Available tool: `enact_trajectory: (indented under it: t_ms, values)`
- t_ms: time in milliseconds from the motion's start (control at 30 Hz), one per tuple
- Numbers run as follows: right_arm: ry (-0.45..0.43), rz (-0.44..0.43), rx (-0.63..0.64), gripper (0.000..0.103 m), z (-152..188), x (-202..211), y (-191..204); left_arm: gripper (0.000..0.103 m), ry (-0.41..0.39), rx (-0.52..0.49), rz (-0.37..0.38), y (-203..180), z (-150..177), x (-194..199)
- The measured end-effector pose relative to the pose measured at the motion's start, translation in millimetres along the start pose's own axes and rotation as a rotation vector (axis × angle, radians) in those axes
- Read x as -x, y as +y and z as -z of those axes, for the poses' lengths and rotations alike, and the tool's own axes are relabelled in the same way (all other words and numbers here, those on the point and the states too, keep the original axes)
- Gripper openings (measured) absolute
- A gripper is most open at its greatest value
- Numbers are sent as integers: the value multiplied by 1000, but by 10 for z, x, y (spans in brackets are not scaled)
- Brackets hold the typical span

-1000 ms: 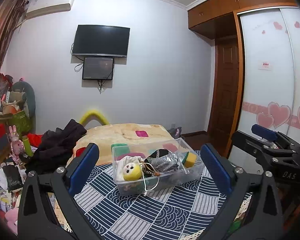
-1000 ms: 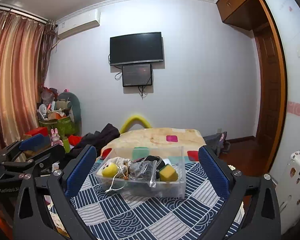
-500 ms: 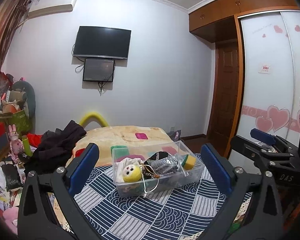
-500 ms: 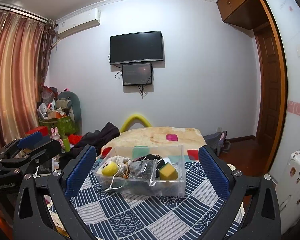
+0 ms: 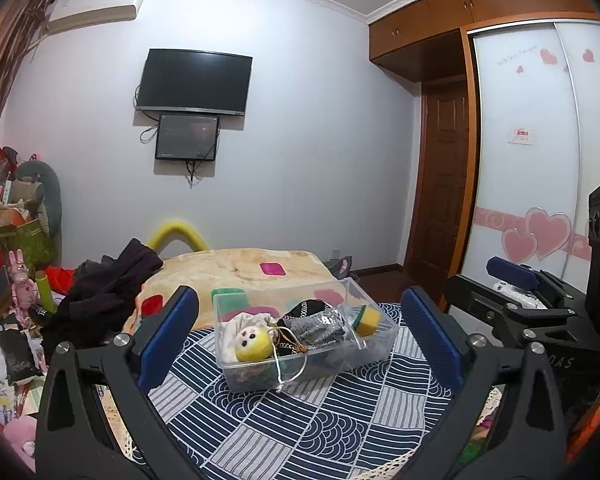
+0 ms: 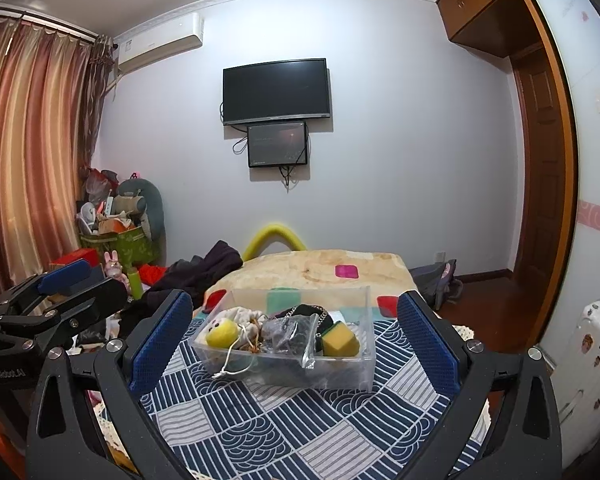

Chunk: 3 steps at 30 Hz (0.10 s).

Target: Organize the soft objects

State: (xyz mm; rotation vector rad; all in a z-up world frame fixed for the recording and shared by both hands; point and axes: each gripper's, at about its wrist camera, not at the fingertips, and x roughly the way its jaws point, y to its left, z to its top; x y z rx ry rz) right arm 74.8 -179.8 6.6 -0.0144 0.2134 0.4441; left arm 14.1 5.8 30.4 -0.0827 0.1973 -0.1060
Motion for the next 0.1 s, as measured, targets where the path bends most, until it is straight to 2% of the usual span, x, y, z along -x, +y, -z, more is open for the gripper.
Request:
enact_trajectory:
  t_ms: [100]
  values:
    - [2, -2, 0, 102, 0, -3, -2, 103, -2, 1, -9, 0, 3, 0]
